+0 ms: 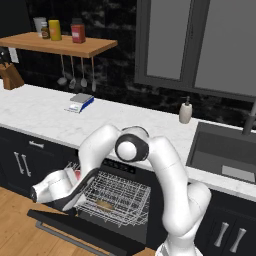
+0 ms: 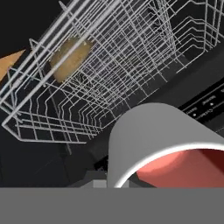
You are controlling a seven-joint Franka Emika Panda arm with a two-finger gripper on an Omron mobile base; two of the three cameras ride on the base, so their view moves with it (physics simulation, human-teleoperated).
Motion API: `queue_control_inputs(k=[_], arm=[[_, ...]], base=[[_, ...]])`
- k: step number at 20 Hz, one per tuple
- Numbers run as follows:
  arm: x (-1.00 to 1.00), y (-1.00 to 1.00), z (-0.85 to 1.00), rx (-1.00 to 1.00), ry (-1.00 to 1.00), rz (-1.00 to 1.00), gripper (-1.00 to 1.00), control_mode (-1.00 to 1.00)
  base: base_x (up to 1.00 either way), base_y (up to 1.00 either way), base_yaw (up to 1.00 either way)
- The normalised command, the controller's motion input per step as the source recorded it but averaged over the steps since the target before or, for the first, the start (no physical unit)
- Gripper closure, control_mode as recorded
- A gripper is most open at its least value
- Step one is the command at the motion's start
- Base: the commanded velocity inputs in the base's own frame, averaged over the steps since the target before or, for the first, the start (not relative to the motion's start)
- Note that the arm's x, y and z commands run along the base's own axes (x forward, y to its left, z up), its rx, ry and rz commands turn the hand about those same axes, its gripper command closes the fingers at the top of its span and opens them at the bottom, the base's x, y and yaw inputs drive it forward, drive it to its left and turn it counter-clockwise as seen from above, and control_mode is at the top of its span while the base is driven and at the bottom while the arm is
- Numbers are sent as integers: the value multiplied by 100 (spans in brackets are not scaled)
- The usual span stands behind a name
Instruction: Pick up the cup and bowl from the counter, place them in the dishwasher, and close the dishwasher door.
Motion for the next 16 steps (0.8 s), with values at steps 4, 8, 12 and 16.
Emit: queue_control_inputs(k=[4,8,12,16], arm=[[71,-23,-20,-3,12,10,100,-100],[59,-19,-34,0,22,6,100,-100],[41,-6,-47,0,29,4,100,-100],[42,-4,-40,0,26,5,100,-100]], base=[[0,0,0],[0,0,0],[0,0,0],[0,0,0]])
